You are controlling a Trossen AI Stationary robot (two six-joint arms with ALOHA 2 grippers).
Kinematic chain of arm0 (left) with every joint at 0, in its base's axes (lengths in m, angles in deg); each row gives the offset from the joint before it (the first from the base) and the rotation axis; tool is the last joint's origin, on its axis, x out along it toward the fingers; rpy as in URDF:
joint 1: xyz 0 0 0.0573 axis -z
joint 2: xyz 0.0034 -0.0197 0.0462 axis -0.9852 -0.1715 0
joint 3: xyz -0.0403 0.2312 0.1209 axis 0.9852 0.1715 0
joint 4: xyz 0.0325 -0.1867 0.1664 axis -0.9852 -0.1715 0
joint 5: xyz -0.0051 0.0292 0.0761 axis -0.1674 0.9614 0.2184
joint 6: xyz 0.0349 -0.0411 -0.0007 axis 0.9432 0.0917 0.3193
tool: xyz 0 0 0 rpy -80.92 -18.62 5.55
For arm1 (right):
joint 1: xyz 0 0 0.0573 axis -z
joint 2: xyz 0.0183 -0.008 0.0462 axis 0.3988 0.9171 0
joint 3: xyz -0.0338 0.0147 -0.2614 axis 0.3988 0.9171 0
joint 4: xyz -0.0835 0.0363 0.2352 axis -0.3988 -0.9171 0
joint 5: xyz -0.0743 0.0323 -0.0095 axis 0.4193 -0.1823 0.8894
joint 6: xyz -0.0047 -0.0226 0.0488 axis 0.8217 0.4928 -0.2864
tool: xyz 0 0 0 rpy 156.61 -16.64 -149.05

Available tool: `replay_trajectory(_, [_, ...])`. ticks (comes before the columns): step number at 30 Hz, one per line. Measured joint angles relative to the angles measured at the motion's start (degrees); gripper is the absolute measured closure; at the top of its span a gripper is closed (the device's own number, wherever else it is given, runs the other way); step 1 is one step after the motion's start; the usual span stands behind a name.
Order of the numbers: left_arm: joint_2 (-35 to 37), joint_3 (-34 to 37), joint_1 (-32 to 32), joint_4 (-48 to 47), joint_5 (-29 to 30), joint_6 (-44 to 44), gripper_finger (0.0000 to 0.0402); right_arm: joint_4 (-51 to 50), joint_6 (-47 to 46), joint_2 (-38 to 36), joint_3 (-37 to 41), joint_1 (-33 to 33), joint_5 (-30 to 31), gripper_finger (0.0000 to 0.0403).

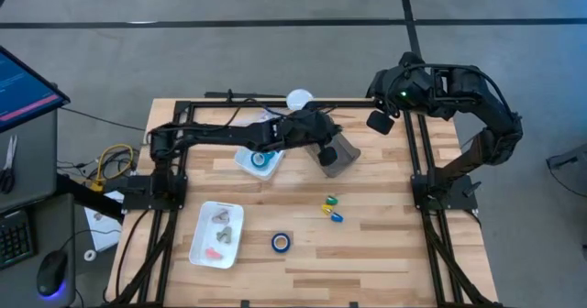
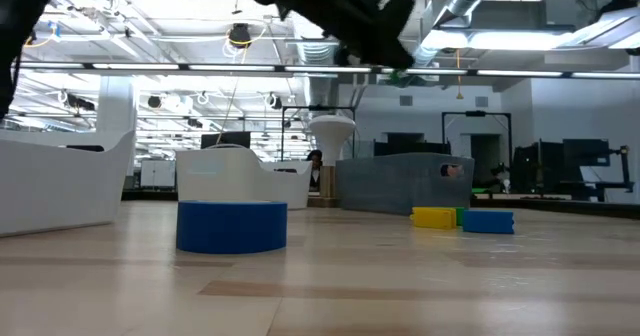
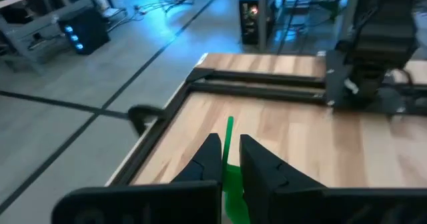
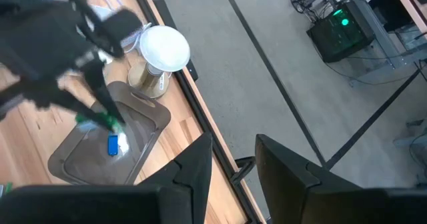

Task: Pick and place Stapler, Stapler remover, tape
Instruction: Put the top green stapler into the black bin

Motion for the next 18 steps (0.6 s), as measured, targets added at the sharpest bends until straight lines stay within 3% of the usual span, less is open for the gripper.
replay_trajectory(7, [-5.75,-9.61,-0.05,-11.50,-1.53,0.16,0.0390,-0.14,0.00,-0.02,-0.01,-0.15,-0.05,0.0295])
replay_trajectory(18, [-13.78,-10.32,-0.53,-13.18,-3.98,-1.83,0.0390,-0.26,0.00,-0.02,-0.01,-0.15,-0.20,0.0295])
